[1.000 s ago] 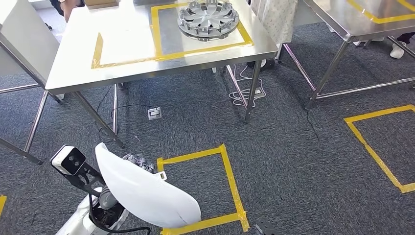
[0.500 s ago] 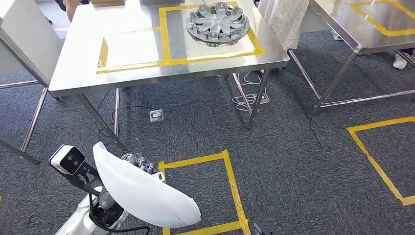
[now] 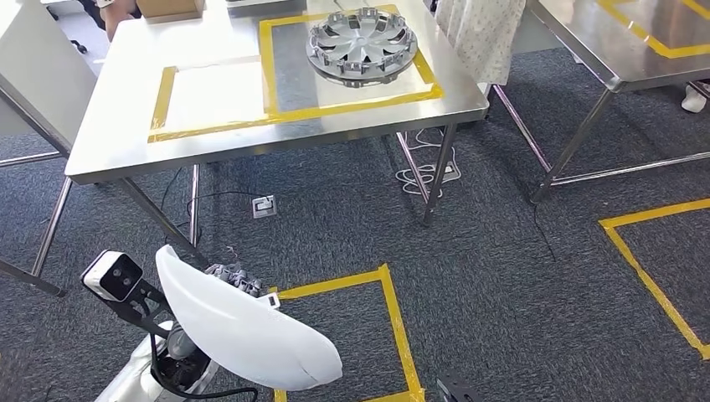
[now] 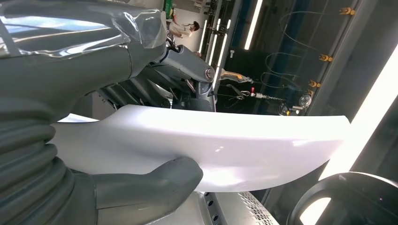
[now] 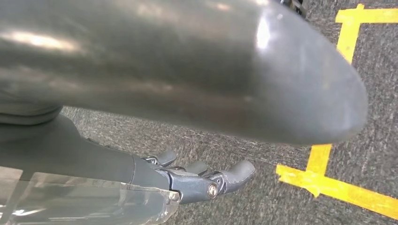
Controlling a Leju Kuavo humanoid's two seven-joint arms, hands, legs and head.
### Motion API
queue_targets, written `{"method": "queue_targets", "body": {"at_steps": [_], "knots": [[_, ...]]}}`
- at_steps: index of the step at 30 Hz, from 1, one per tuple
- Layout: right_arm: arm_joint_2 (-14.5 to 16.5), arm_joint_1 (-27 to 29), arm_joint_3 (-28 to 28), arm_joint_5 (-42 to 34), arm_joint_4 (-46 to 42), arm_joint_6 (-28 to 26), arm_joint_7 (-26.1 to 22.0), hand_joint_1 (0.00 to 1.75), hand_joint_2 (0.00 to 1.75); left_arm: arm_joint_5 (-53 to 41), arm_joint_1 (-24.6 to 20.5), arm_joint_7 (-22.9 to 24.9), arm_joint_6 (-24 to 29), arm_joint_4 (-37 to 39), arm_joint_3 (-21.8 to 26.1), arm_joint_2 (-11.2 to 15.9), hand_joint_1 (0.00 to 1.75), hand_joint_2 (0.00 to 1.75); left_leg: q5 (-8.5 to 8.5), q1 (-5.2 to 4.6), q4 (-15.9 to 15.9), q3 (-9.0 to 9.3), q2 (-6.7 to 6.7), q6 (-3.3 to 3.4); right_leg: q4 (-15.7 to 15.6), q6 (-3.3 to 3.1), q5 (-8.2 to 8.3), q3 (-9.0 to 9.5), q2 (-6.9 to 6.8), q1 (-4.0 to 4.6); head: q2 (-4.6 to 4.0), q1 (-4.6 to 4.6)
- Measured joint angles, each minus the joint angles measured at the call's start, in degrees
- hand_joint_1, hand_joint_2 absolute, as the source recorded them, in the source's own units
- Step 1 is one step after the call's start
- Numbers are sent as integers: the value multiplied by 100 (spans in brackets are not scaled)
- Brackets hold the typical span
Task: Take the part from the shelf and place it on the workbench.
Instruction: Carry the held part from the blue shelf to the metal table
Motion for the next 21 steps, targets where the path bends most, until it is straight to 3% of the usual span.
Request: {"method": "queue_targets", "body": {"at_steps": [1,3,4,5,8,10,12,14,15,16,18,20,21], "knots": [[1,-1,0,4,0,0,2,0,0,-4,4,-6,0,-1,2,7,175,175,254,3,-224,29,5,13,-1,10,-45,70,8,1,0,-1],[11,-12,-1,10,0,0,3,0,0,-18,6,-12,-1,-3,11,15,175,175,816,-13,-995,277,10,81,-8,42,-137,207,19,9,0,3],[18,-22,-2,12,0,-1,3,0,0,-26,6,-14,-1,-5,20,19,175,175,964,-34,-1310,395,15,125,-12,64,-174,244,26,20,0,3],[24,-30,-5,13,0,-1,4,0,0,-33,7,-16,-2,-10,27,21,175,175,1003,-56,-1488,471,22,166,-18,92,-202,255,27,29,0,4],[28,-37,-16,13,-1,-1,4,0,0,-45,24,-19,-9,-33,47,22,175,175,926,-73,-1640,570,33,247,-62,178,-251,261,6,37,0,3],[32,-37,-28,13,-2,-2,-1,0,0,-49,38,-21,-18,-53,66,16,175,175,932,-47,-1773,691,31,300,168,182,-355,158,-11,47,0,13],[34,-32,-49,15,-2,-2,-5,0,0,-60,45,-22,-24,-62,71,8,175,175,897,-52,-1834,795,33,346,879,143,-573,-251,-16,54,0,28],[29,-11,-66,21,0,-2,-6,0,0,-75,62,-21,-23,-61,66,6,175,175,829,-76,-1830,861,18,365,1552,153,-698,-728,-16,54,0,30],[27,1,-71,24,1,-1,-6,0,0,-81,69,-20,-23,-61,63,6,175,175,789,-86,-1828,907,5,366,1611,190,-629,-843,-17,54,0,30],[27,7,-74,26,2,-1,-6,0,0,-81,72,-20,-23,-61,63,5,175,175,745,-91,-1824,960,-9,359,1435,241,-460,-838,-17,53,0,30],[26,10,-79,27,2,0,-6,0,0,-84,72,-20,-22,-61,63,4,175,175,640,-102,-1806,1078,-26,325,611,325,31,-573,-25,56,0,33],[24,9,-82,28,3,0,-4,0,0,-89,71,-19,-18,-62,63,4,175,175,525,-136,-1762,1144,-38,277,25,275,313,-323,-31,67,0,28],[23,8,-83,28,3,0,-2,0,0,-90,70,-19,-16,-62,64,5,175,175,485,-148,-1746,1154,-41,253,-60,220,336,-277,-32,78,0,24]]}}
